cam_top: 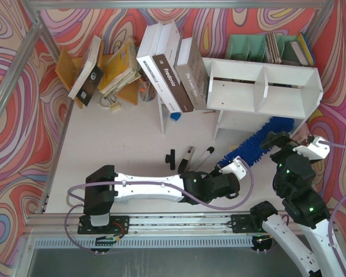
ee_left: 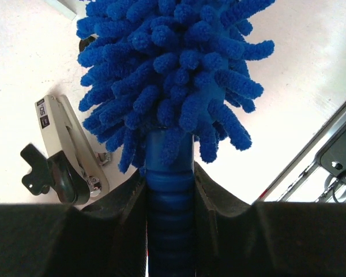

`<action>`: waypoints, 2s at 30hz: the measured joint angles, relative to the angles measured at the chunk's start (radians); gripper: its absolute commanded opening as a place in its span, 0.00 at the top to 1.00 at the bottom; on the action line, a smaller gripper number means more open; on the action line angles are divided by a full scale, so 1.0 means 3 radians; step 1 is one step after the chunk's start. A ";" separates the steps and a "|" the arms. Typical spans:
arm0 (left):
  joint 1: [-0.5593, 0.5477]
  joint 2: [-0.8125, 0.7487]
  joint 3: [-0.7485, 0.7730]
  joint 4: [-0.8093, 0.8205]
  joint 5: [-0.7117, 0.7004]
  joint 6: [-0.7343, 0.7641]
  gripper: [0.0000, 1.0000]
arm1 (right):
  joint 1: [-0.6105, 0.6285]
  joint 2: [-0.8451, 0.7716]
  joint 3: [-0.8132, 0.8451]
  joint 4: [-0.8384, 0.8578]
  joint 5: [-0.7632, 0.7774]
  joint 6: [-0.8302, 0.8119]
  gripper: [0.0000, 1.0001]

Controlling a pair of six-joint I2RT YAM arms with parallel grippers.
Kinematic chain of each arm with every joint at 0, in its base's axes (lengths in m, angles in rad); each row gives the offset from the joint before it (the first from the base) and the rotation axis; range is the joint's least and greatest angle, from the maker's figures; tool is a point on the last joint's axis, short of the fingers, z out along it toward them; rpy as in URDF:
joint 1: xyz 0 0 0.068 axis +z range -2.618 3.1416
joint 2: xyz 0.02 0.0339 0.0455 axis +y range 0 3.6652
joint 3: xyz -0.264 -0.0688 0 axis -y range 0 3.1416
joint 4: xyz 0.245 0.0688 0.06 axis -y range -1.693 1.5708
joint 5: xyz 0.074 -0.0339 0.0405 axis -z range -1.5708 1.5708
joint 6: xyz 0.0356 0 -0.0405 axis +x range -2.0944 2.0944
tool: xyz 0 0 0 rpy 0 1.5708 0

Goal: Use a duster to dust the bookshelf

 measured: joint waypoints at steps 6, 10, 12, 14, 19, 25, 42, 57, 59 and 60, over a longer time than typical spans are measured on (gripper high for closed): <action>-0.0033 -0.0081 -0.0118 0.0010 0.0072 0.0065 1.00 | 0.0000 0.0000 0.0000 0.0000 0.0020 0.0000 0.02; -0.0111 -0.0278 -0.0300 0.0006 0.0075 0.0062 1.00 | 0.0000 0.0000 0.0000 0.0000 0.0031 0.0000 0.02; -0.0178 -0.0415 -0.0422 0.0005 0.0056 0.0060 1.00 | 0.0000 0.0001 0.0000 0.0000 0.0032 0.0000 0.02; -0.0252 -0.0559 -0.0547 -0.0003 0.0008 0.0034 1.00 | 0.0000 0.0001 0.0000 0.0000 0.0032 0.0000 0.02; -0.0361 -0.0861 -0.0763 -0.0111 -0.0287 -0.0230 1.00 | 0.0000 0.0001 0.0000 0.0000 0.0031 0.0000 0.02; -0.0346 -0.1096 -0.0815 -0.0530 -0.0764 -0.0838 1.00 | 0.0000 0.0001 0.0000 -0.0001 0.0031 0.0001 0.02; -0.0266 -0.1136 -0.0805 -0.0985 -0.0668 -0.1623 1.00 | 0.0000 0.0001 0.0000 -0.0011 0.0031 0.0003 0.02; -0.0173 -0.0880 -0.0779 -0.0958 -0.0558 -0.1452 1.00 | 0.0000 0.0001 0.0000 -0.0027 0.0031 0.0028 0.02; -0.0163 -0.0894 -0.0720 -0.0954 -0.0627 -0.1349 1.00 | 0.0000 0.0001 0.0000 -0.0027 0.0031 0.0028 0.02; -0.0158 -0.0905 -0.0699 -0.0946 -0.0647 -0.1303 1.00 | 0.0000 0.0001 0.0000 -0.0025 0.0031 0.0028 0.02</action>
